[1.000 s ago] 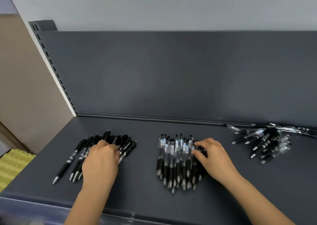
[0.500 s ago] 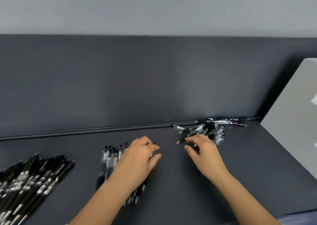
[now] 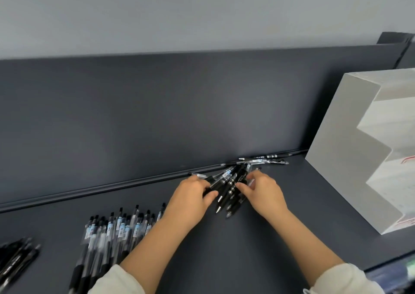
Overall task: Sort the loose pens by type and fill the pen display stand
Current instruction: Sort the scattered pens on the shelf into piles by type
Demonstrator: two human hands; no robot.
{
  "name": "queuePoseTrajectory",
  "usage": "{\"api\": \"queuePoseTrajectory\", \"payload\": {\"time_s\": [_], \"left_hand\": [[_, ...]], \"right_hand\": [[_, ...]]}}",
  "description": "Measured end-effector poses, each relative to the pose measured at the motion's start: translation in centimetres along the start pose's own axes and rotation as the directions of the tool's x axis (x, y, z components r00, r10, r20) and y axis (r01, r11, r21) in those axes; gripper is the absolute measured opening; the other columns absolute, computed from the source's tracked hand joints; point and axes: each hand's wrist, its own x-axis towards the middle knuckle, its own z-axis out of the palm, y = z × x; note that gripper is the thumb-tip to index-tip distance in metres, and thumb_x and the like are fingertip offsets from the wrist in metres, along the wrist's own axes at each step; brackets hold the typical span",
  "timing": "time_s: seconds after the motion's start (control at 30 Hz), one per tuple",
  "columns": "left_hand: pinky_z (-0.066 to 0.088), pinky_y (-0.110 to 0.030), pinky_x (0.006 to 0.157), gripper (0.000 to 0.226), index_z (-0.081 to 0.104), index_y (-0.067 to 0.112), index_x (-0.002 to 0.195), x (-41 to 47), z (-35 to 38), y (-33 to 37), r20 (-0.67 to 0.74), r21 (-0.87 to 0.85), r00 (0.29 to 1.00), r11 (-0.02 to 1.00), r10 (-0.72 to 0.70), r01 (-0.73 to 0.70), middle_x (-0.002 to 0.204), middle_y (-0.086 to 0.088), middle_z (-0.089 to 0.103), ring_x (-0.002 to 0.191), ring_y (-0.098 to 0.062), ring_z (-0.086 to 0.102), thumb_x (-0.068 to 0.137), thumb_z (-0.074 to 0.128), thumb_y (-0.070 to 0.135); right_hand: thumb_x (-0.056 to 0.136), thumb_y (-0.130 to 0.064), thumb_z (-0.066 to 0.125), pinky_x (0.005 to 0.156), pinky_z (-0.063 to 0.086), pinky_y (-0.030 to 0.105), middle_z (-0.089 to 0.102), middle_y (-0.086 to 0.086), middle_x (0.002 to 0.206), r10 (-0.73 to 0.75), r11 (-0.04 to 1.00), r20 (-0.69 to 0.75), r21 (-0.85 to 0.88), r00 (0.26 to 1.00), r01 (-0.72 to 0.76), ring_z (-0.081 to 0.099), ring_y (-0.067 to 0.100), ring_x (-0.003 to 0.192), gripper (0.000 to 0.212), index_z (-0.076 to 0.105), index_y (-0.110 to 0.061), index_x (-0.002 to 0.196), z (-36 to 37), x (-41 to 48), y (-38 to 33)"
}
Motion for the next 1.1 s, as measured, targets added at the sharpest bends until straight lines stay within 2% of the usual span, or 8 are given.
{"api": "queuePoseTrajectory", "payload": {"time_s": [0.2,0.33,0.5,0.6,0.7,0.87,0.97,1.1], "left_hand": [[0.045,-0.027,0.083,0.030,0.063,0.018,0.114,1.1,1.4,0.5,0.021,0.027,0.998,0.998,-0.061,0.061,0.109,-0.002,0.062,0.099,-0.018,0.058,0.093,0.051,0.035],[0.045,-0.028,0.083,0.027,0.064,0.017,0.111,1.0,1.8,0.6,0.011,0.035,0.997,0.996,-0.080,0.080,0.107,-0.003,0.063,0.100,-0.020,0.058,0.093,0.050,0.031],[0.041,-0.024,0.081,0.023,0.065,0.017,0.105,0.5,1.1,0.8,-0.193,0.015,0.980,0.999,-0.037,0.041,0.100,0.000,0.060,0.098,-0.018,0.056,0.094,0.049,0.028],[0.041,-0.023,0.077,0.020,0.066,0.016,0.102,0.3,0.2,0.9,-0.264,-0.044,0.963,0.998,-0.046,0.035,0.091,0.002,0.057,0.089,-0.016,0.054,0.093,0.051,0.026],[0.041,-0.022,0.076,0.018,0.068,0.018,0.103,-0.4,-0.2,0.7,-0.290,-0.124,0.953,0.991,-0.090,0.055,0.087,0.007,0.056,0.083,-0.012,0.054,0.091,0.055,0.025],[0.050,-0.031,0.076,0.016,0.067,0.026,0.100,-2.4,-0.7,-0.7,-0.283,-0.126,0.941,0.980,-0.183,0.152,0.088,0.013,0.057,0.081,-0.009,0.055,0.090,0.056,0.031],[0.046,-0.024,0.069,0.017,0.068,0.025,0.102,-3.9,-1.0,-1.4,-0.311,-0.160,0.925,0.972,-0.217,0.174,0.087,0.014,0.057,0.078,-0.006,0.055,0.089,0.057,0.032],[0.039,-0.013,0.062,0.015,0.069,0.023,0.099,-6.8,-1.9,-2.8,-0.374,-0.245,0.881,0.947,-0.290,0.208,0.084,0.015,0.058,0.073,0.000,0.056,0.087,0.061,0.029]], "right_hand": [[0.084,-0.028,0.064,0.077,0.045,0.027,0.065,0.004,0.099,0.105,0.991,0.057,0.078,0.993,-0.109,0.060,0.024,0.097,0.038,0.054,-0.012,0.117,-0.3,-0.3,-0.1],[0.083,-0.023,0.062,0.073,0.042,0.024,0.060,-0.002,0.086,0.148,0.981,0.054,0.118,0.988,-0.153,0.055,0.018,0.082,0.033,0.059,-0.011,0.112,-1.0,-0.8,0.4],[0.083,-0.021,0.061,0.074,0.047,0.026,0.062,-0.004,0.086,0.198,0.950,0.042,0.238,0.979,-0.203,0.059,0.016,0.082,0.026,0.064,-0.014,0.107,-1.5,-1.3,1.3],[0.081,-0.021,0.061,0.074,0.054,0.031,0.069,-0.003,0.081,0.234,0.903,-0.010,0.373,0.972,-0.214,0.066,0.017,0.076,0.020,0.068,-0.016,0.100,-1.8,-1.8,2.1],[0.083,-0.018,0.060,0.067,0.053,0.029,0.069,-0.003,0.077,0.246,0.856,-0.069,0.484,0.967,-0.183,0.067,0.017,0.072,0.015,0.069,-0.016,0.094,-2.3,-2.6,2.8],[0.087,-0.015,0.060,0.057,0.046,0.013,0.068,-0.003,0.076,0.217,0.792,-0.200,0.608,0.955,-0.053,0.067,0.017,0.073,0.011,0.069,-0.019,0.093,-3.0,-4.1,3.0],[0.087,-0.013,0.061,0.059,0.047,0.008,0.069,-0.004,0.076,0.179,0.739,-0.245,0.673,0.953,0.035,0.066,0.016,0.071,0.011,0.069,-0.021,0.091,-3.0,-5.1,2.2],[0.085,-0.012,0.065,0.061,0.046,0.008,0.068,-0.005,0.073,0.097,0.721,-0.196,0.690,0.976,0.067,0.061,0.006,0.065,0.014,0.068,-0.025,0.086,-1.4,-6.6,0.7]]}}
